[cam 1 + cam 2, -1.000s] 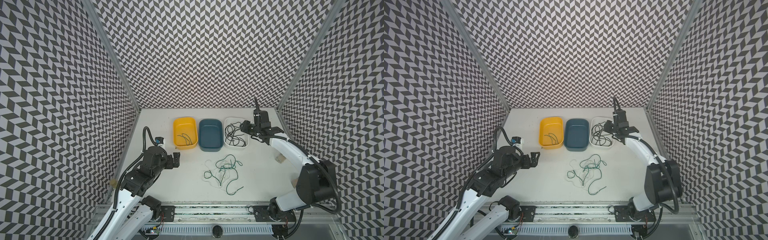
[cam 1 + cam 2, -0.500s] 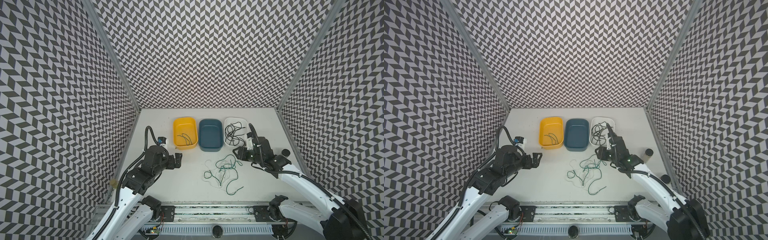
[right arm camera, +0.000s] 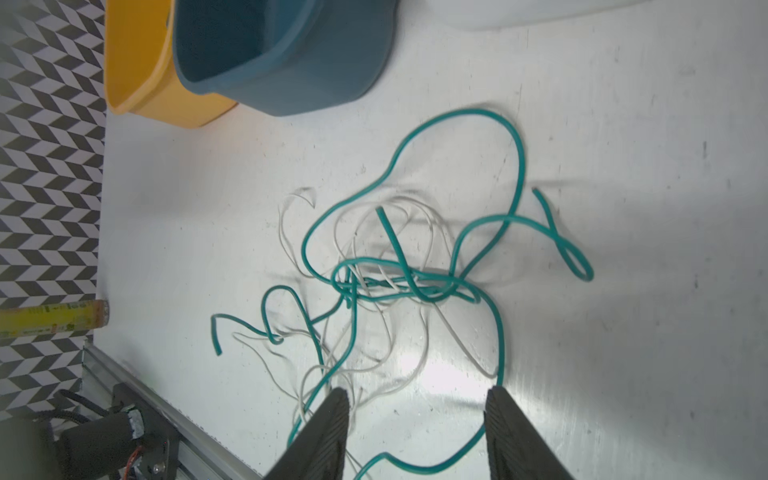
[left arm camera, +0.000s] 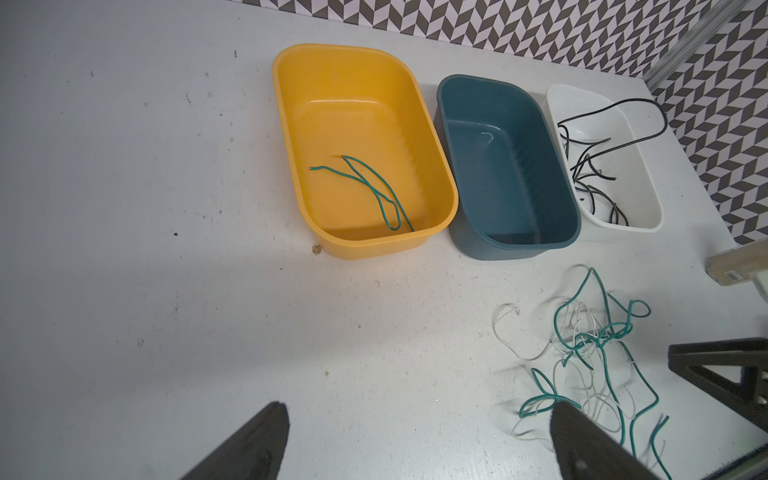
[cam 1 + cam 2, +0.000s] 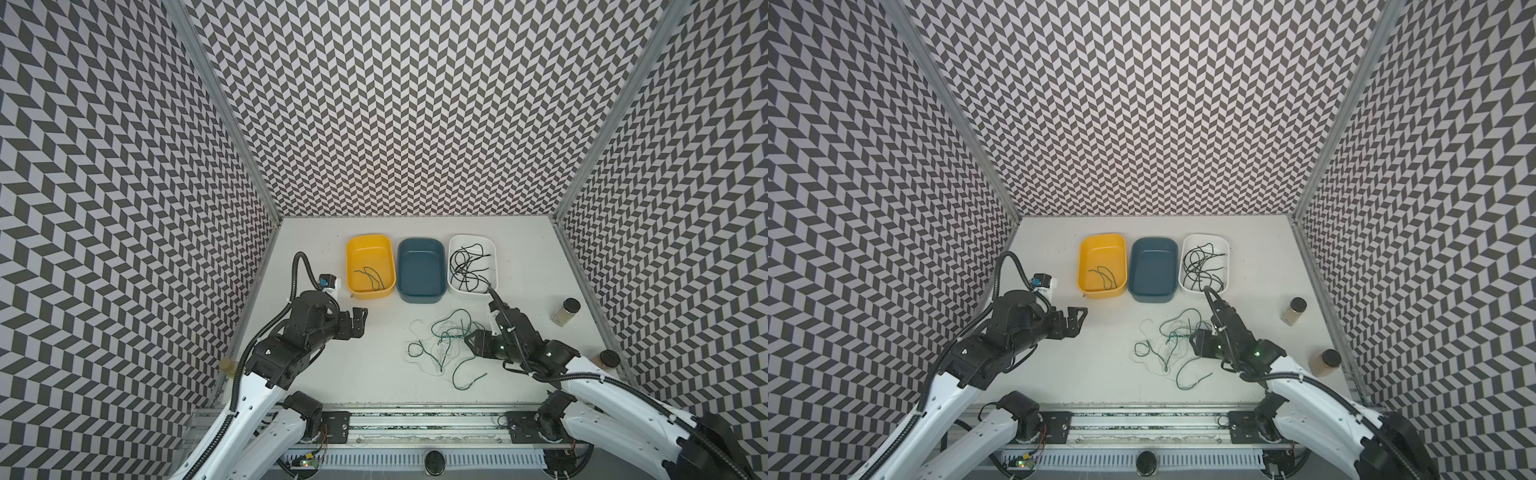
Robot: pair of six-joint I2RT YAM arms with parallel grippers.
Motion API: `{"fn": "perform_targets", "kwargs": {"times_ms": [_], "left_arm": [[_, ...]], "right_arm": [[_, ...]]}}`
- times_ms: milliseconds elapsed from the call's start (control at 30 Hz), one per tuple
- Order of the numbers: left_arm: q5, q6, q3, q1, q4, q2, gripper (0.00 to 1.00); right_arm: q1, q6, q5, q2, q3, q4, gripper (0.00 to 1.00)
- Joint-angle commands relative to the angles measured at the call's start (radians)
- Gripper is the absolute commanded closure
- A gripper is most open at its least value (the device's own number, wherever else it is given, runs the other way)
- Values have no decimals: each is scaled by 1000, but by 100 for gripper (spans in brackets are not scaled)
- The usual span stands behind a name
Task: Untangle the cables
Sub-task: 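Move the right gripper back down to the green and white tangle, then grasp a green wire in the tangle with the right gripper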
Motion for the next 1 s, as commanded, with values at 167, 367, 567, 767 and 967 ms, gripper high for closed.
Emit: {"fn": "perform_targets", "kwargs": {"times_ms": [167,367,567,767,967], "left_arm": [[13,12,5,-7,12,7,0],[13,12,4,-7,10,9,0],[11,12,5,-7,9,8,0],[11,12,5,-7,9,10,0],[11,12,5,-7,9,11,0]], "right_arm": [[30,144,64,-174,-116,-68,46],[65,199,32,-172,-134,0,44],[108,284,-5,-112,-137,97,43],[140,353,18,-64,-150,131,43],[143,394,39,-53,-186,147,43]]}}
